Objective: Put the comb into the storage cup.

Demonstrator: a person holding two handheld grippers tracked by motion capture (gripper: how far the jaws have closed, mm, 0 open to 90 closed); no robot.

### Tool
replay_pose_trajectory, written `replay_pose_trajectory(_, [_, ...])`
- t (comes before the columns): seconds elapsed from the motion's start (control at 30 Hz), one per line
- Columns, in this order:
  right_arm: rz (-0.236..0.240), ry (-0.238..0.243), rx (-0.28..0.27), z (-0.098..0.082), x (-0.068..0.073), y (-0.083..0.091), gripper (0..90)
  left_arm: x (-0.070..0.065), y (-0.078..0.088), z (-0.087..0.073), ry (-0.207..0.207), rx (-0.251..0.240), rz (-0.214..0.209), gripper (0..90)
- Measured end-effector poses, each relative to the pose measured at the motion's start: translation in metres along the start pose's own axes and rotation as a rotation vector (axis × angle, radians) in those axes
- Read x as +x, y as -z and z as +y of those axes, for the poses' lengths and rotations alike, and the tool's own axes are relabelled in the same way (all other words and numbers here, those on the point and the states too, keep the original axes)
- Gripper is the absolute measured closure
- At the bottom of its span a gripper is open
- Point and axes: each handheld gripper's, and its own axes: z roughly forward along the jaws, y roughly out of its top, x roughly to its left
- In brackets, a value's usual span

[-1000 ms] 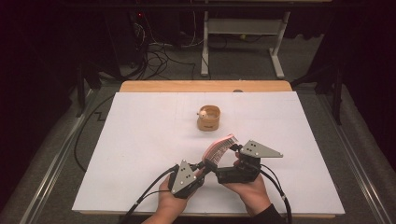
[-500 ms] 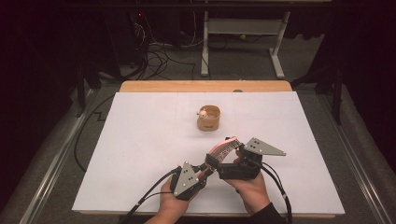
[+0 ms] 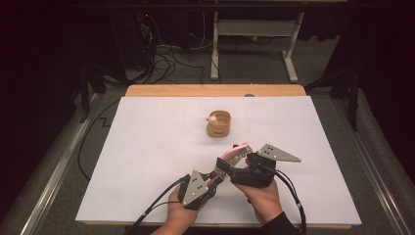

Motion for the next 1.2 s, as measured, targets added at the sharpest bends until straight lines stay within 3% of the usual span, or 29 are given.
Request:
replay_pose_trajectory(0.33, [0.025,-0.027,-0.005,0.0012,-0.0004,0.0025,19.4,0.0001,-0.0011,0.0007,-0.006,0.004,-0.009,77.7])
replay_pose_trajectory(1.2, [0.019,0.007,0.005,0.0027,0.0055,0.0031,20.7,0.0041,-0.0015,0.0012,0.016,0.011,-0.036,76.7])
